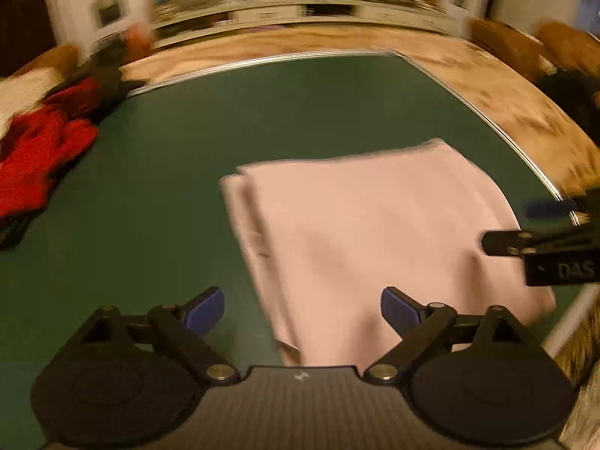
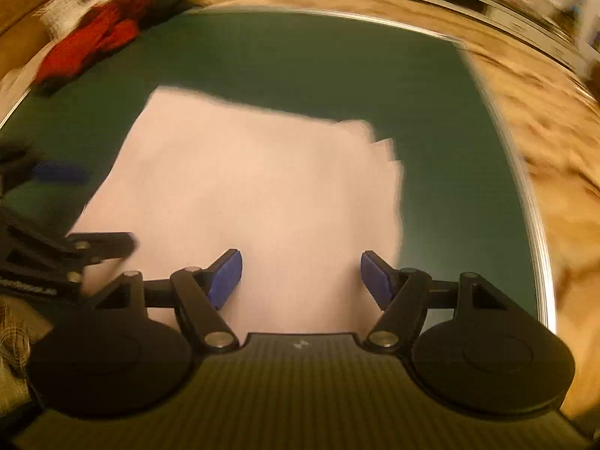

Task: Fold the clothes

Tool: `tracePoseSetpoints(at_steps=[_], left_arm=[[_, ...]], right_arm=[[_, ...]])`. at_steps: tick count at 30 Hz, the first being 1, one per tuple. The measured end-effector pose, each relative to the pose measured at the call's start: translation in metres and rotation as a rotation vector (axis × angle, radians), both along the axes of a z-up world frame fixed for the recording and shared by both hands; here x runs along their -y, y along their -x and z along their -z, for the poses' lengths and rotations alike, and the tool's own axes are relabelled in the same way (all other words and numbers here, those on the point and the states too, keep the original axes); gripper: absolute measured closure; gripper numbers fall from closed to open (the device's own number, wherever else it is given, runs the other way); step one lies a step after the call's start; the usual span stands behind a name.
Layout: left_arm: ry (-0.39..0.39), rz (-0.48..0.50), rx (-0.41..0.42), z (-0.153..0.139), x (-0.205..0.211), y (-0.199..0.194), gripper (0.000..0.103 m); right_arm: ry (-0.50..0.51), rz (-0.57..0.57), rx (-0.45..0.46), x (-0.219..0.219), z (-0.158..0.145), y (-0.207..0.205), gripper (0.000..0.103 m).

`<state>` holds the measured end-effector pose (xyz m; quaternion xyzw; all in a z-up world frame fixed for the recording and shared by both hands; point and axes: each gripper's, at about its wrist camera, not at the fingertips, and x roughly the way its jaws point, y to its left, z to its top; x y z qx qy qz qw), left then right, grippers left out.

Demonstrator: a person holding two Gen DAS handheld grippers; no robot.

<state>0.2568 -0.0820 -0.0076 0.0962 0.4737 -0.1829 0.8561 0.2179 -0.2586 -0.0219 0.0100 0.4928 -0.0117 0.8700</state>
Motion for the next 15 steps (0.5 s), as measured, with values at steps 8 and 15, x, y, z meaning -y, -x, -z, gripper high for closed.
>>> tracePoseSetpoints(at_steps=[8, 15], left_arm=[[-0.007, -0.285, -0.004, -0.035, -0.018, -0.015, 0.001], [-0.002, -0.365, -0.048, -0.049, -0.010, -0.031, 0.000]], right_arm=[[0.014, 0.225, -0.044, -0.009, -0.031, -0.018, 0.025], [-0.025, 0.267, -0.044, -0.014, -0.045, -0.028, 0.024]])
